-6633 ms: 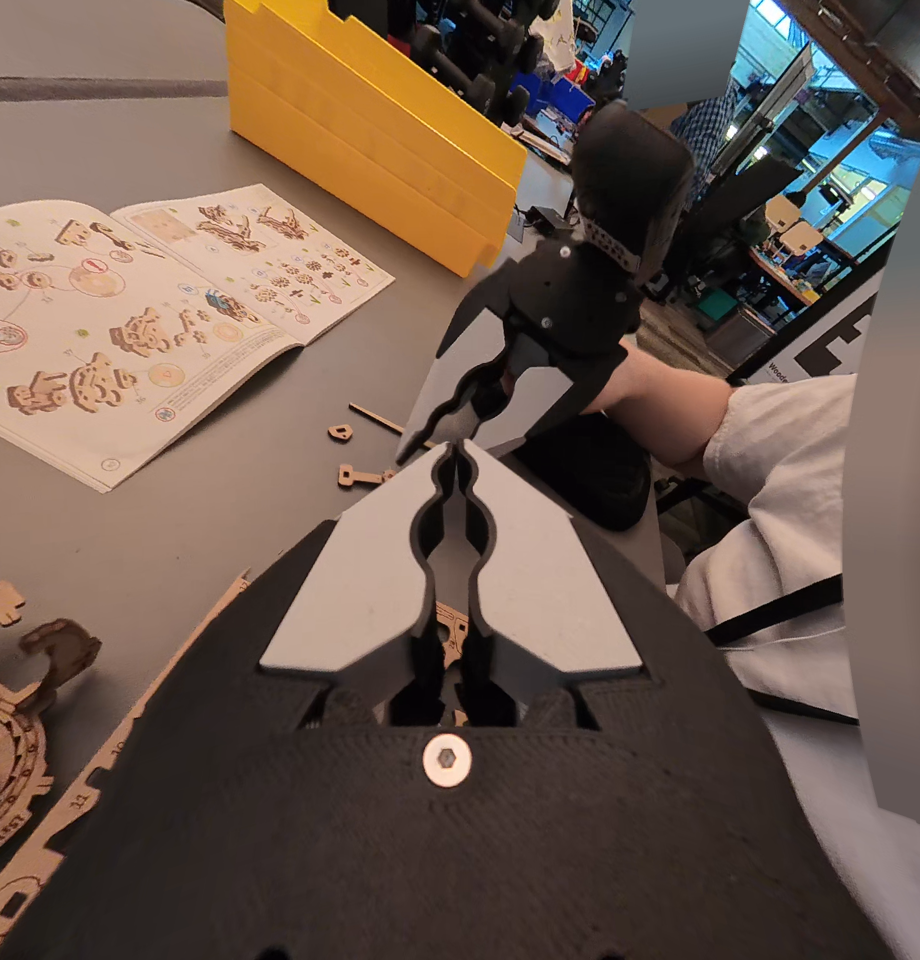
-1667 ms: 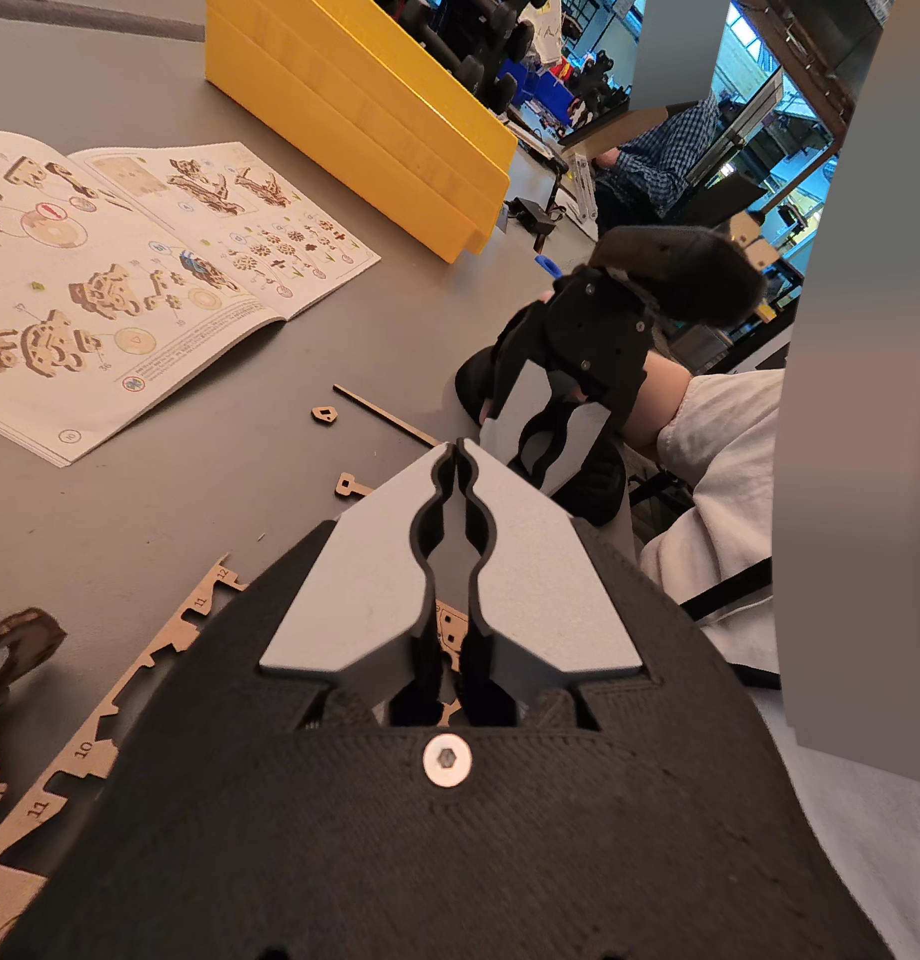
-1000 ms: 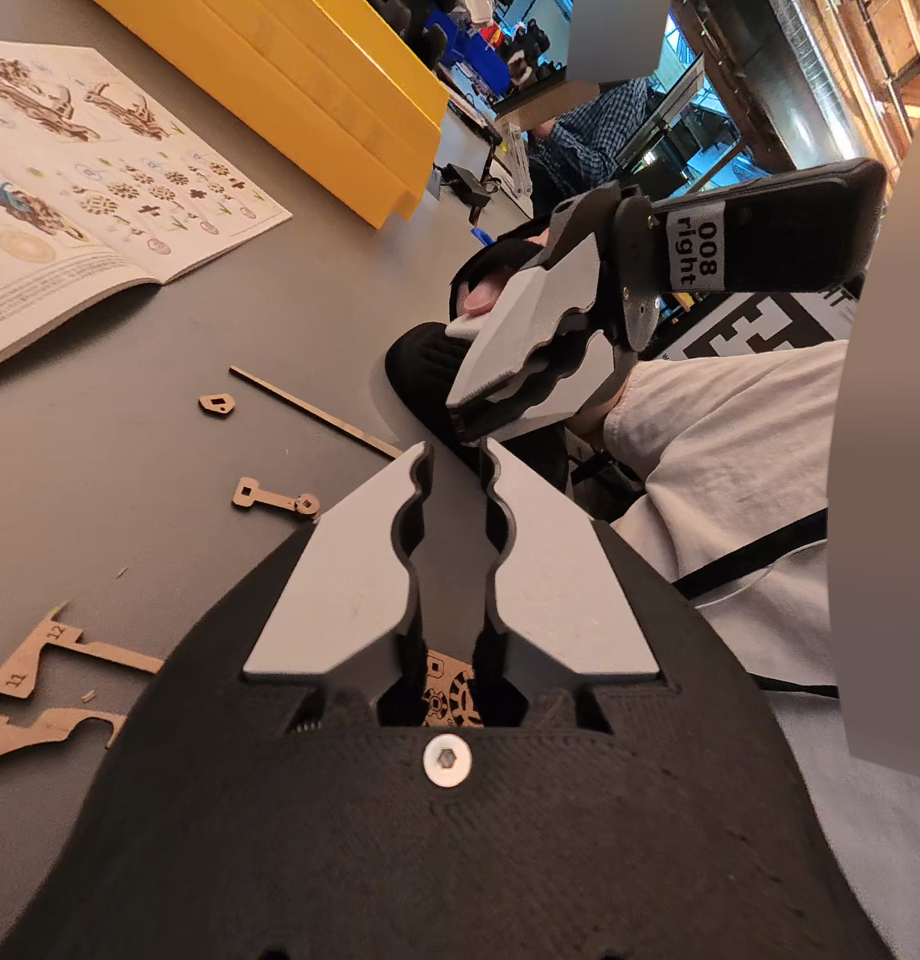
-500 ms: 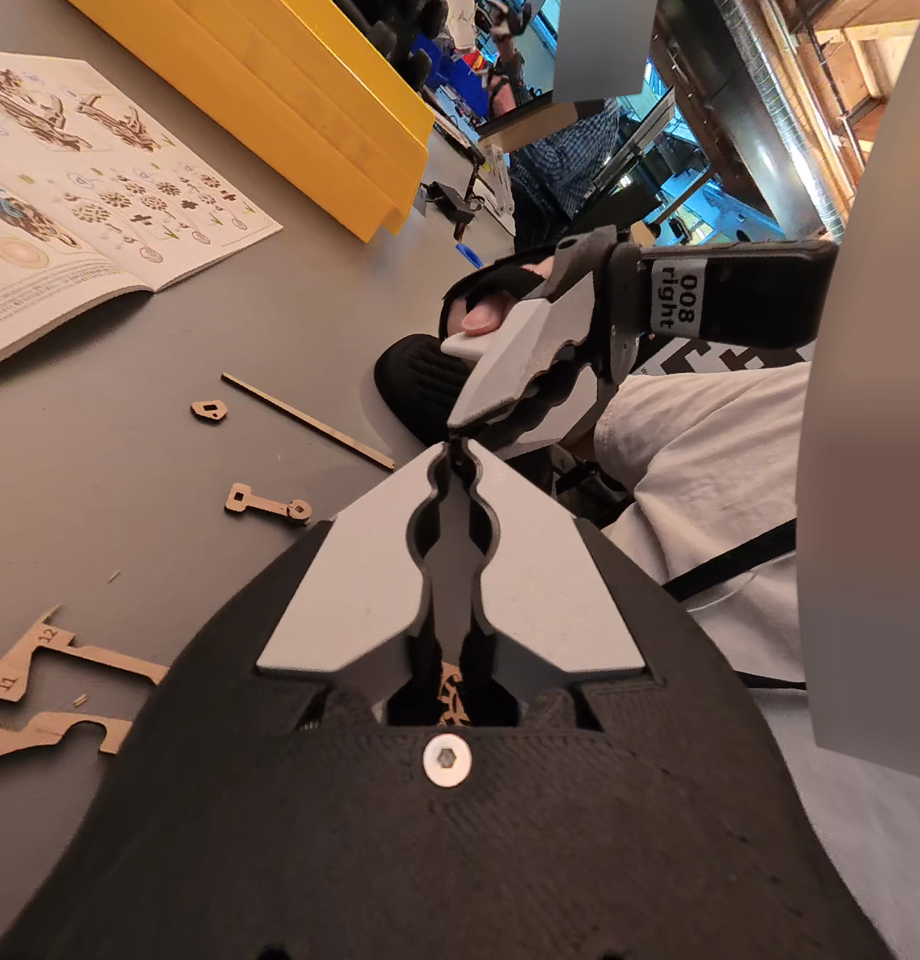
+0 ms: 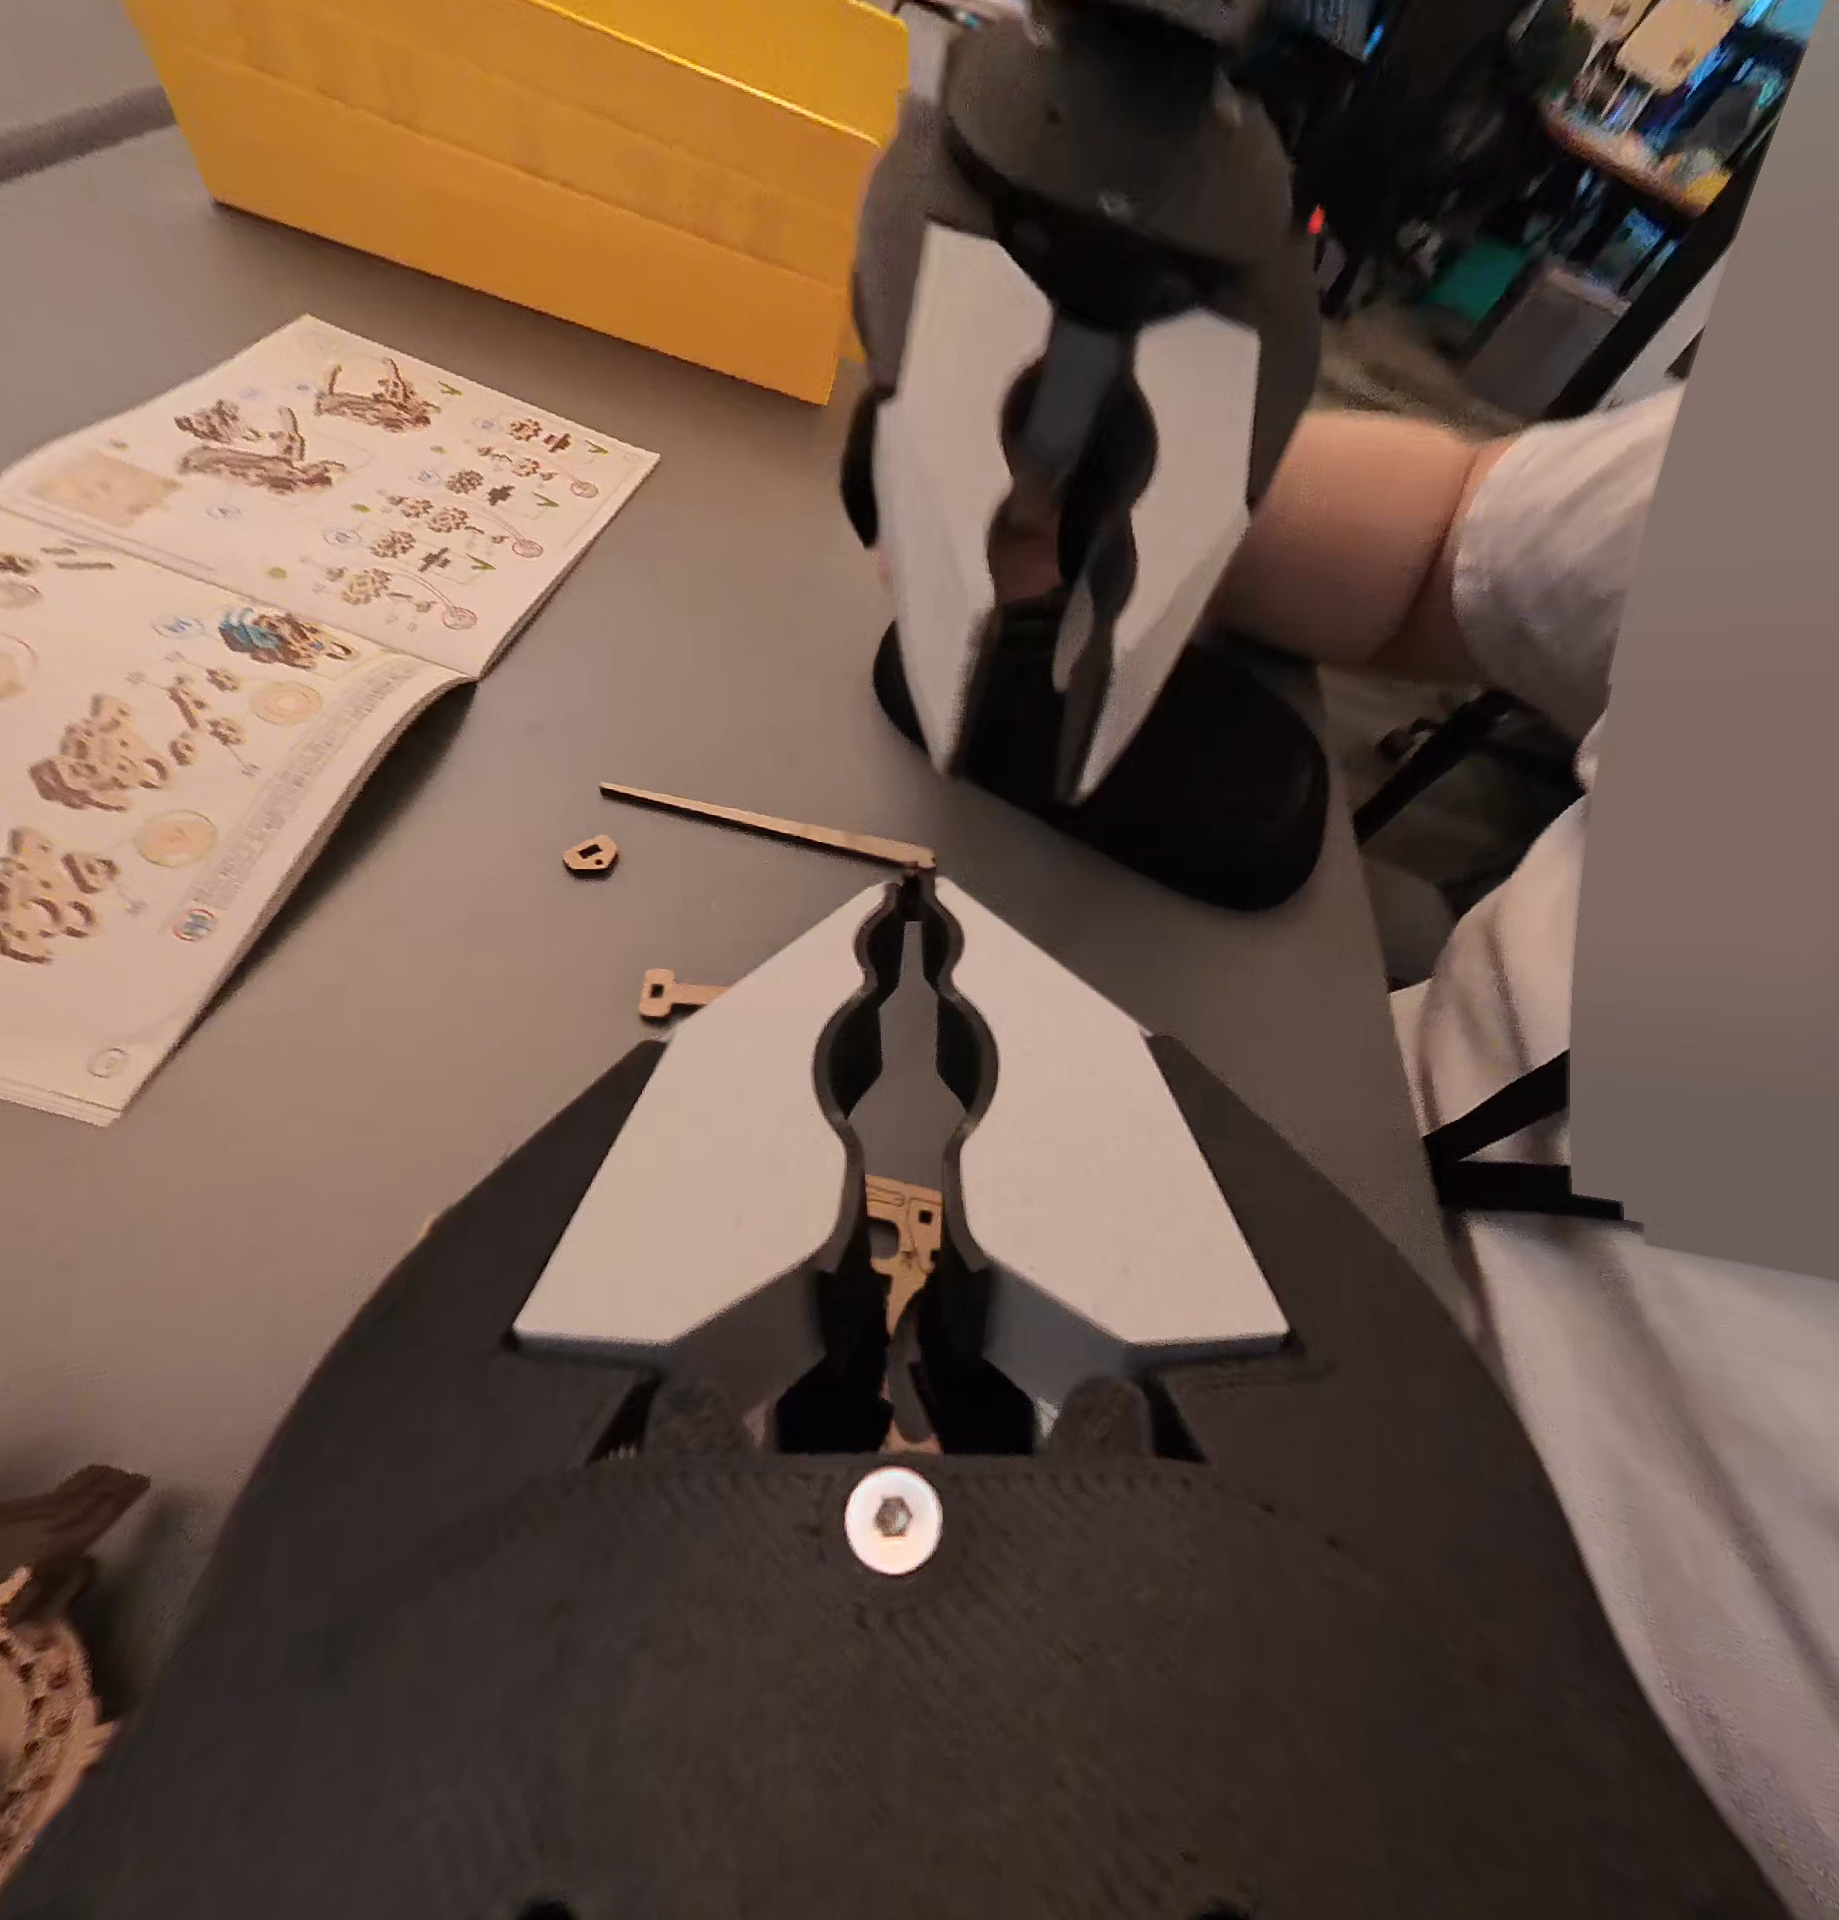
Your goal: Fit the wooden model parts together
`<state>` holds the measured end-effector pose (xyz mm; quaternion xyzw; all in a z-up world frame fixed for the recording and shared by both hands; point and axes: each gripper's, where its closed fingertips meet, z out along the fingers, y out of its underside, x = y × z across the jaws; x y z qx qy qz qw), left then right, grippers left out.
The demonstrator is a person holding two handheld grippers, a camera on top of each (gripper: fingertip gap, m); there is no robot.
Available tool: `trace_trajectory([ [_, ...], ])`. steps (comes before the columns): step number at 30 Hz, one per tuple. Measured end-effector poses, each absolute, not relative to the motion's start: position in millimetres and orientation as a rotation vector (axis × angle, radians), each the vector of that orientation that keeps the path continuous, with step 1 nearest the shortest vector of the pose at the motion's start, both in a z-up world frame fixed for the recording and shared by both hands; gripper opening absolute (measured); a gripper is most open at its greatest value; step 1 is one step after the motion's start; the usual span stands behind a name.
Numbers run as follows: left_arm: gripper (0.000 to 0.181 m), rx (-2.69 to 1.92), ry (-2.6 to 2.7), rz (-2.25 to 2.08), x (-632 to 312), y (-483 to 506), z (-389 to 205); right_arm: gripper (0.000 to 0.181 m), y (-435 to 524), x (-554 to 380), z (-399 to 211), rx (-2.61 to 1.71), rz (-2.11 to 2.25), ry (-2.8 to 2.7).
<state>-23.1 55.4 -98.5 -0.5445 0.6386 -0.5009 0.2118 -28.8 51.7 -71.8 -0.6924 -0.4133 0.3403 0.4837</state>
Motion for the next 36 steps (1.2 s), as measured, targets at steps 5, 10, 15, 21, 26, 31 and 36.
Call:
trace_trajectory([
  [5, 0.001, -1.461, 1.82, -1.329, -22.9, 50.3, -100.9, 0.014, 60.3, -25.7, -81.6, -1.828, 0.862, -1.116],
  [10, 0.001, -1.423, 1.843, -1.297, -23.6, 48.6, -100.3, 0.008, 60.0, -32.9, -91.0, -1.861, 0.844, -1.232],
  [15, 0.001, -1.41, 1.853, -1.287, -23.7, 47.9, -100.8, 0.001, 57.7, -36.7, -95.0, -1.857, 0.883, -1.263],
  [21, 0.004, -1.431, 1.817, -1.318, -22.9, 51.2, -99.1, 0.001, 60.4, -33.3, -90.9, -1.819, 0.934, -1.208],
  [26, 0.009, -1.444, 1.781, -1.33, -21.4, 54.9, -96.7, 0.0, 67.5, -26.3, -78.3, -1.768, 1.054, -1.075],
  [31, 0.008, -1.453, 1.737, -1.39, -19.7, 54.3, -91.4, 0.001, 66.8, -29.3, -79.0, -1.759, 1.081, -1.077],
  [36, 0.0, -1.438, 1.749, -1.366, -20.5, 54.0, -92.4, 0.0, 66.1, -34.8, -81.0, -1.75, 1.096, -1.073],
])
